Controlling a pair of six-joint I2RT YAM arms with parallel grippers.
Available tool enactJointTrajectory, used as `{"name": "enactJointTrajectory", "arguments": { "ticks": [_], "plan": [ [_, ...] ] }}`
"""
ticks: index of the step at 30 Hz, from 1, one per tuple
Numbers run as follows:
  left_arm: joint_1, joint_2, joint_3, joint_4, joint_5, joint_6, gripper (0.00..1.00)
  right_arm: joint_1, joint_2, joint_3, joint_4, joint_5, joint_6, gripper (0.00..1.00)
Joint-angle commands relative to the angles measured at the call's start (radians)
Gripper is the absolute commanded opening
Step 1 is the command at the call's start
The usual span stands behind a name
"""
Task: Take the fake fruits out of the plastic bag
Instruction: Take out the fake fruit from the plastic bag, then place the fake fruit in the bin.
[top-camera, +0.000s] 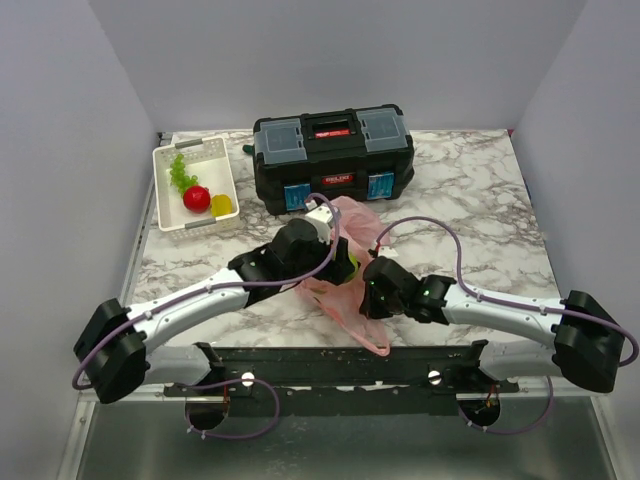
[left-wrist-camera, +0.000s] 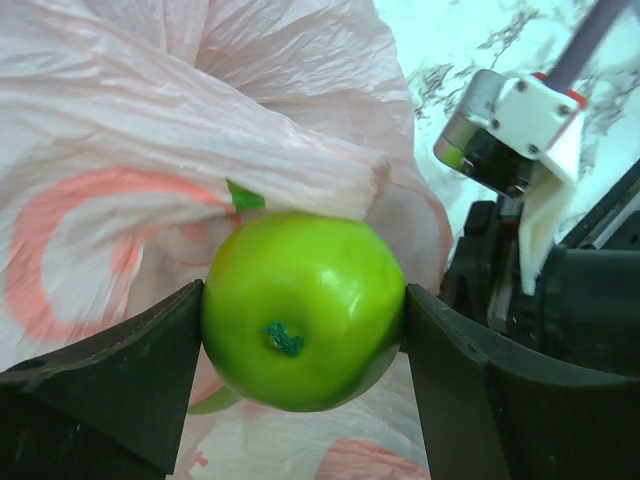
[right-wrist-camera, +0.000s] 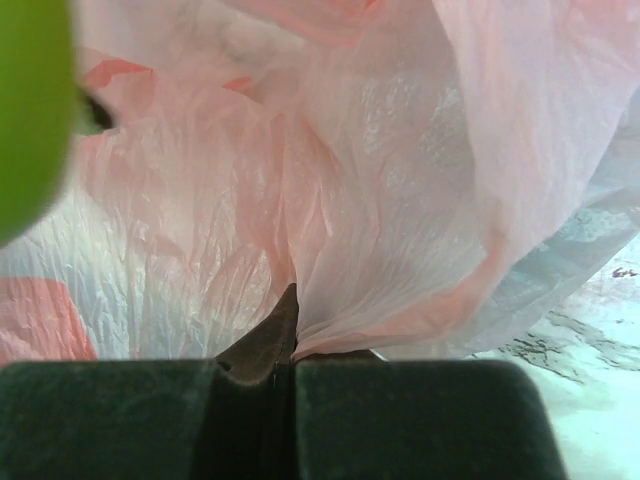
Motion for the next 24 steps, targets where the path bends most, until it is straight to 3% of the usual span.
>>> {"name": "enactJointTrajectory", "arguments": {
  "ticks": [1,8,17,20,24],
  "plan": [
    [0.003,-0.145,-0.052,0.010,0.015,0.020,0.19,0.007,-0.020,0.022,-0.031,0.066,-0.020,0.01],
    [0.008,-0.373,-0.073,-0.042,-0.102,0.062,0.00,0.006,-0.017,0.025,-0.027,0.084,-0.012,0.01],
    [0.064,-0.561,-0.019,-0.160,-0.280,0.094,0.00,0.006,-0.021,0.003,-0.008,0.087,-0.012,0.01],
    [0.148,-0.553,0.021,-0.256,-0.303,0.052,0.00,0.006,-0.019,-0.001,-0.004,0.086,-0.010,0.01],
    [0.346,-0.533,0.033,-0.316,-0.178,-0.014,0.00,0.006,-0.020,-0.010,0.007,0.100,-0.010,0.01]
  ]
}}
